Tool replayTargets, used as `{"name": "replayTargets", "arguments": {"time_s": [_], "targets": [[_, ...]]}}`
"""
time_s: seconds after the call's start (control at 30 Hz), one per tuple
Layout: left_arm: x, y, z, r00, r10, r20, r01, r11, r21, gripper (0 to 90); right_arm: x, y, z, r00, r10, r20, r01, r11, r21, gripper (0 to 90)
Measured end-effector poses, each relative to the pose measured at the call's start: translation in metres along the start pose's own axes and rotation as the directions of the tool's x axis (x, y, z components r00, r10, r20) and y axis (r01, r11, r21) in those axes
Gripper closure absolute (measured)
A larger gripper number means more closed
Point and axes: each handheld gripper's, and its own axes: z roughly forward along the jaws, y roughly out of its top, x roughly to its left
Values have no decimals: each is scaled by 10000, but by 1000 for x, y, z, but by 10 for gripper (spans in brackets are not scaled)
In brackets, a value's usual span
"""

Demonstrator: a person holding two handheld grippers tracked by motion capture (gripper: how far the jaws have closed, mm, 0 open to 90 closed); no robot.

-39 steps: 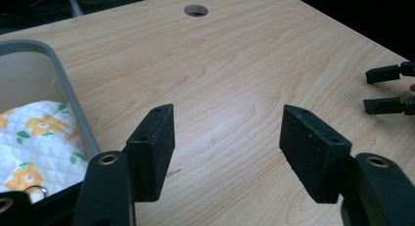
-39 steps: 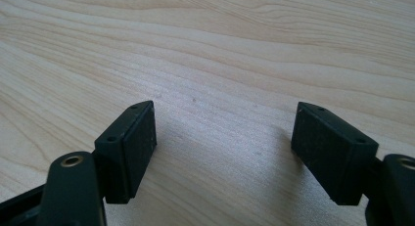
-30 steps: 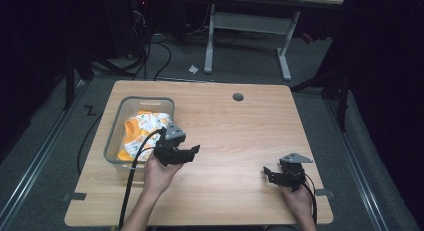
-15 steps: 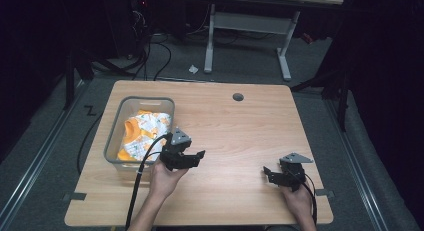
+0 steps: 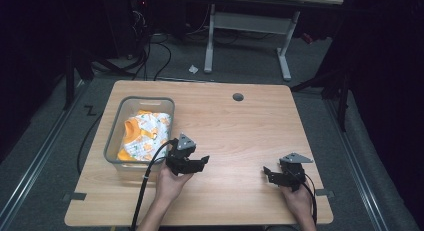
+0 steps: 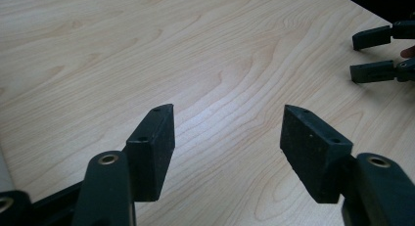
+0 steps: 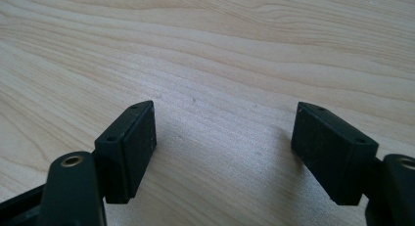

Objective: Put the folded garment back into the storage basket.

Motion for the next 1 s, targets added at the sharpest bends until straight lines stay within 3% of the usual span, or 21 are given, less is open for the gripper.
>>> {"name": "replayTargets", "arguments": {"time_s": [0.3, 0.37, 0.5, 0.63, 1.0], "targets": [[-2, -14, 13, 9995, -331, -8, 332, 9994, 127, 387, 0, 0, 0, 10000, 3, -1, -3, 10000, -1, 252], [-4, -16, 16, 9995, -124, -285, 130, 9997, 220, 387, 0, 0, 0, 10000, 4, 0, -4, 10000, 2, 252], [-6, -18, 20, 9991, -61, -425, 72, 9996, 259, 386, 0, 0, 0, 10000, 5, 0, -5, 10000, 2, 252], [-3, -21, 23, 9985, -231, -505, 243, 9994, 237, 386, 0, 0, 0, 10000, 5, 1, -5, 10000, 1, 252], [-4, -27, 34, 9970, -179, -755, 208, 9991, 375, 386, 0, 0, 0, 10000, 3, 1, -3, 10000, -1, 252]]}}
